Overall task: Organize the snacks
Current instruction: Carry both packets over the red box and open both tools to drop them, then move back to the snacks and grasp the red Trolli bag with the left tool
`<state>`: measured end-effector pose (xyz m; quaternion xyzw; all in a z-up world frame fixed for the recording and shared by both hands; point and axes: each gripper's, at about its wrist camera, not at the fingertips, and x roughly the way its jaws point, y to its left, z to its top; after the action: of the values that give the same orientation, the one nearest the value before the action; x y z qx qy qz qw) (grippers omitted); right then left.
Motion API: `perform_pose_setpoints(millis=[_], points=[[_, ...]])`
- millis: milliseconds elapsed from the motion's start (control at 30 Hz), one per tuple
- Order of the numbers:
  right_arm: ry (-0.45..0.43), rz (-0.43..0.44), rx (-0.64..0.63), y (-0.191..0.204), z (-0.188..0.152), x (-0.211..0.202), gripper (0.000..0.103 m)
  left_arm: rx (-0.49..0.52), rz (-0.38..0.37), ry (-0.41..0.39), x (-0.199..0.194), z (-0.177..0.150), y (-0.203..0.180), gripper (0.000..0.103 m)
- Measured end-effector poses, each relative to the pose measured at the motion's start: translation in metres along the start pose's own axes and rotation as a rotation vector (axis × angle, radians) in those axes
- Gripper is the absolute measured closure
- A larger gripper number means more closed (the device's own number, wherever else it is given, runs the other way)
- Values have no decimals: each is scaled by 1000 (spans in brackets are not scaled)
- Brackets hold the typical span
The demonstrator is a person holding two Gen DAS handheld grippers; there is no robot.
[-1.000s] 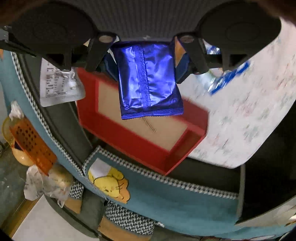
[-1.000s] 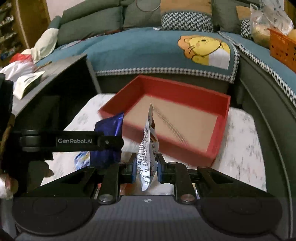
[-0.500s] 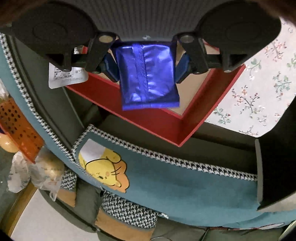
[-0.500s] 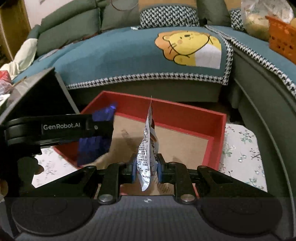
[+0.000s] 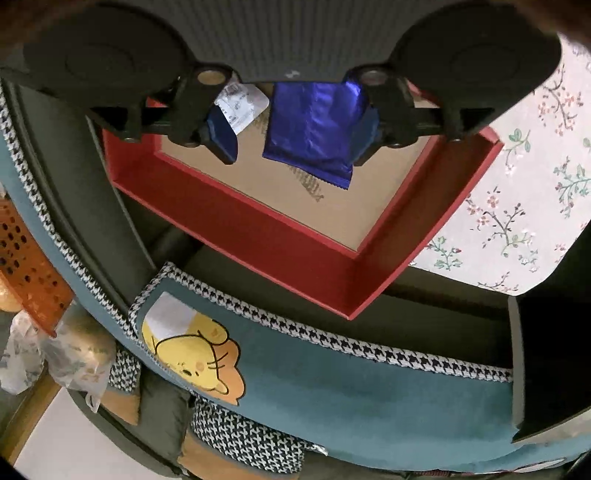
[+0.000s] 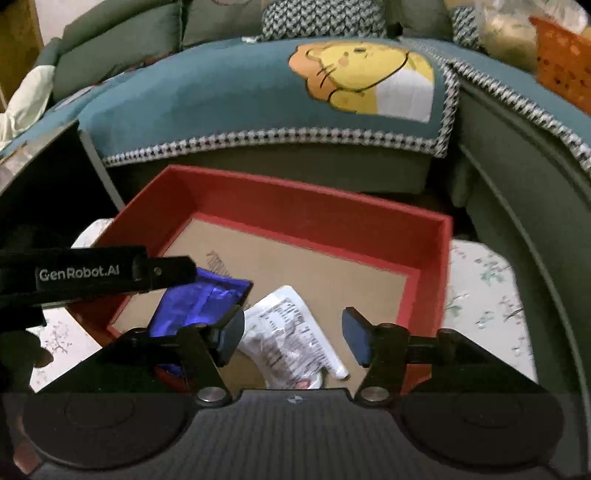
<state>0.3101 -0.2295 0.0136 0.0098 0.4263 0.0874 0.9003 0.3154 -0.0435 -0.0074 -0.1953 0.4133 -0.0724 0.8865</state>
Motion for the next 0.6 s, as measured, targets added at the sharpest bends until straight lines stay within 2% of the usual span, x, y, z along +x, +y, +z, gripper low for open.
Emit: perform_pose_setpoints(millis=[300,600], points=[[-74,-6,-9,4,1,-54,32,-2,-25,-27,-50,-8,-1,21],[-81,-15,-7,9,-26,-96,31,45,-49,-5,-94,-37,-2,17]])
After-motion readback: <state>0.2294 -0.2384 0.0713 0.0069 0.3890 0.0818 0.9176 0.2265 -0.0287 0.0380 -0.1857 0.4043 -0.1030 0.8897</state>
